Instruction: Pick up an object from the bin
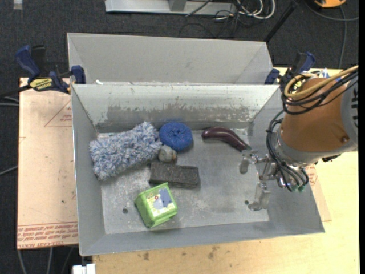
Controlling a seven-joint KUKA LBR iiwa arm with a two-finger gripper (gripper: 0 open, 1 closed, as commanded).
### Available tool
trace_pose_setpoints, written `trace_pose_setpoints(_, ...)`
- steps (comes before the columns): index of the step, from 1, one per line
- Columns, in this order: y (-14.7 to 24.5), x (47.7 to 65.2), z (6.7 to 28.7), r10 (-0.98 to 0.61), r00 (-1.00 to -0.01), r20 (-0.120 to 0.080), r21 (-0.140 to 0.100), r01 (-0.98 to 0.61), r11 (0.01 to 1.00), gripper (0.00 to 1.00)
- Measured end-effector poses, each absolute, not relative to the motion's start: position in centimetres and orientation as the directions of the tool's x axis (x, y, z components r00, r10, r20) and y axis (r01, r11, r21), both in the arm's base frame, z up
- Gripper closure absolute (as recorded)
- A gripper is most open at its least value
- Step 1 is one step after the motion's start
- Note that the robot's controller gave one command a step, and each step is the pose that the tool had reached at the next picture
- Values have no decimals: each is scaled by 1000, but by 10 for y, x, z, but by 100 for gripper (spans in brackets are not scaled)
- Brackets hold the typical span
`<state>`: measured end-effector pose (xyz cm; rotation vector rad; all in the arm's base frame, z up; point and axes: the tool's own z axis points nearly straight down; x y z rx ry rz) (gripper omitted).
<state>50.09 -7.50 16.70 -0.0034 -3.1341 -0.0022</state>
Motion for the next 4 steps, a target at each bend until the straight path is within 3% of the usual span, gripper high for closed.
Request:
trace_pose_setpoints(1,-75,503,171,0,-1000,0,1,0,1000,0)
trace_pose_setpoints(2,-4,551,96,55,-998,-9,2,55,999,0)
trace_pose_setpoints(3,64,568,125,-63,-998,5,0,-63,998,0)
trace_pose_setpoints(4,74,552,125,135,-991,-4,3,135,991,0)
